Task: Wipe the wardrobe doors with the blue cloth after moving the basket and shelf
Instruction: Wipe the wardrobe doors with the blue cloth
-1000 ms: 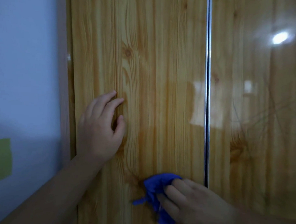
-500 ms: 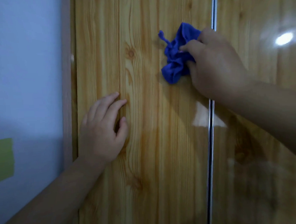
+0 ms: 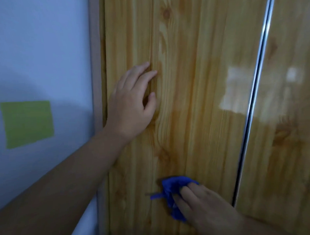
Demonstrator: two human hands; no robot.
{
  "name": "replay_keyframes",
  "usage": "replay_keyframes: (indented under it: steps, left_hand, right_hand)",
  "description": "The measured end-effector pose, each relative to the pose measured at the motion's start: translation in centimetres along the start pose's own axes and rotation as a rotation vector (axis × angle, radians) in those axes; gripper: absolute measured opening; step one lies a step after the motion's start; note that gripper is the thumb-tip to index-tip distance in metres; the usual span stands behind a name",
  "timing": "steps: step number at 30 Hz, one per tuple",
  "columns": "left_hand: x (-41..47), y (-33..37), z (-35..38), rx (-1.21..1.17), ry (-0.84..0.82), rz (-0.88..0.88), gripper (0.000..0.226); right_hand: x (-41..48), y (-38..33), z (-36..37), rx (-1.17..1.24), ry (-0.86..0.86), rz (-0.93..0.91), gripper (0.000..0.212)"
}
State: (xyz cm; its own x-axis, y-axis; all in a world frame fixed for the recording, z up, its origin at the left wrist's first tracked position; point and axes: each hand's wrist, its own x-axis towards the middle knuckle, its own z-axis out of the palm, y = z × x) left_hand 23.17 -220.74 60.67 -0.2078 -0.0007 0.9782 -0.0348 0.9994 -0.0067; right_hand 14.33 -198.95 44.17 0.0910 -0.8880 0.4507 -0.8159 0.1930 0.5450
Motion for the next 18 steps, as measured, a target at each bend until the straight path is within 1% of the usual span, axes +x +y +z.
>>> replay_keyframes:
  steps: [1,3,4,5,7,8,10,11,12,13,14,16,18]
  left_hand:
    - [-0.8,-0.3,-0.4,-0.015,0.012,-0.006,0.046]
    - [-3.4,-1.1,-1.2,-0.054,0.041,-0.069,0.045]
    - [-5.2,-1.5,-1.5,-0.079,0.049,-0.116,0.044]
    - [-7.0,-1.8,-1.7,-0.096,0.052,-0.162,0.044]
    - [-10.4,-2.2,-1.8,-0.099,0.033,-0.248,0.043]
    - [-12.0,-2.3,-1.8,-0.095,0.012,-0.282,0.044]
    - [-14.6,-2.3,-1.5,-0.088,-0.036,-0.334,0.044]
    - [-15.6,-2.2,-1.5,-0.083,-0.060,-0.358,0.044]
    - [-16.5,-2.2,-1.4,-0.075,-0.080,-0.374,0.044]
    - [-17.4,-2.1,-1.2,-0.063,-0.092,-0.381,0.043]
    - [-18.2,-2.1,-1.0,-0.054,-0.100,-0.382,0.043]
    - [-19.7,-2.0,-0.7,-0.055,-0.114,-0.393,0.041]
    - [-21.0,-2.1,-0.4,-0.068,-0.132,-0.399,0.040]
  right_hand:
    - [0.0,-0.3,-0.1,0.038,0.008,0.012,0.030]
    - [0.9,-0.6,-1.9,0.276,0.027,0.178,0.027]
    - [1.6,-0.5,-2.9,0.346,0.063,0.257,0.023]
    - [2.8,-0.3,-4.0,0.393,0.096,0.290,0.020]
    - [5.7,1.0,-6.2,0.433,0.249,0.303,0.021]
    - [7.4,2.0,-7.4,0.398,0.309,0.294,0.022]
    - [10.6,4.0,-10.3,0.302,0.412,0.257,0.013]
    - [11.9,4.6,-11.5,0.218,0.451,0.199,0.015]
    - [13.0,5.3,-11.9,0.055,0.475,0.130,0.025]
    - [13.7,5.7,-11.7,-0.059,0.473,0.098,0.033]
    - [13.9,5.9,-11.1,-0.108,0.445,0.119,0.035]
    - [13.8,5.5,-9.2,-0.049,0.358,0.240,0.030]
    - [12.9,3.7,-6.4,-0.004,0.327,0.265,0.022]
